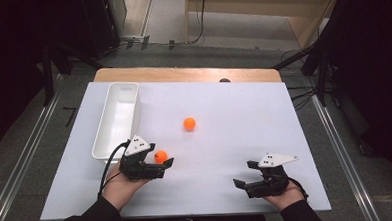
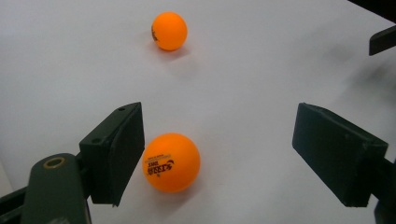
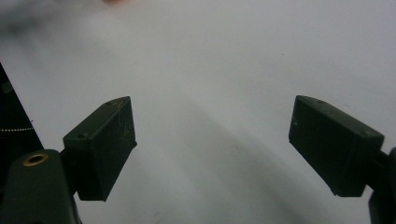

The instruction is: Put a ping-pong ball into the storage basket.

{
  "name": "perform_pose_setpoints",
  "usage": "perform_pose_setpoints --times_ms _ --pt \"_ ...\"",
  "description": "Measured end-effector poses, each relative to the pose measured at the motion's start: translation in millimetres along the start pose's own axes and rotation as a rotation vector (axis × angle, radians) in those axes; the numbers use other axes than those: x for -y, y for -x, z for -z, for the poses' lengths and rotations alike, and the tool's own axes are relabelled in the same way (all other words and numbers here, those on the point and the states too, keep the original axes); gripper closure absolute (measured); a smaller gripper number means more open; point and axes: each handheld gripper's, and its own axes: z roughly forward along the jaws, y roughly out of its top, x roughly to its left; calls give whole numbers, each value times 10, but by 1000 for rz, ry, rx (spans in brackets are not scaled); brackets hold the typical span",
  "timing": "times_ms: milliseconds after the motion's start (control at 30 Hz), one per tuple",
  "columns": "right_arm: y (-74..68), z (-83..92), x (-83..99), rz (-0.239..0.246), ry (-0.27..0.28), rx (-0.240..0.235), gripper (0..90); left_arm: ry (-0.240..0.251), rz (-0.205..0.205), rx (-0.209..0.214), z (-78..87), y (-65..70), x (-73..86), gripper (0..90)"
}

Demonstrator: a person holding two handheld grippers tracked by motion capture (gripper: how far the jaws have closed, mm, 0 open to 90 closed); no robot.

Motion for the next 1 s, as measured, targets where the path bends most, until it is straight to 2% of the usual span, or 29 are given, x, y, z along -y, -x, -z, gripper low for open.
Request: perform_pose_setpoints --times_ms 67,200,400,500,667,800,1000 --pt "0 0 0 0 0 1 134 5 -7 -6 -6 2 -6 172" --pt "-7 -4 0 0 -1 2 134 24 14 -27 -37 -16 -27 172" --pt "-9 -3 0 -2 0 2 134 5 13 -48 -87 10 -6 172" --pt "-15 -2 0 -5 -2 0 134 0 33 -57 -121 -11 17 172" --pt "-18 -1 0 -3 -3 -2 134 -4 26 -69 -150 1 63 172" --pt "-17 0 1 5 -5 -3 134 -32 28 -76 -188 -23 102 172" --pt "-18 -1 3 9 -5 -6 134 -33 38 -87 -204 -55 128 172"
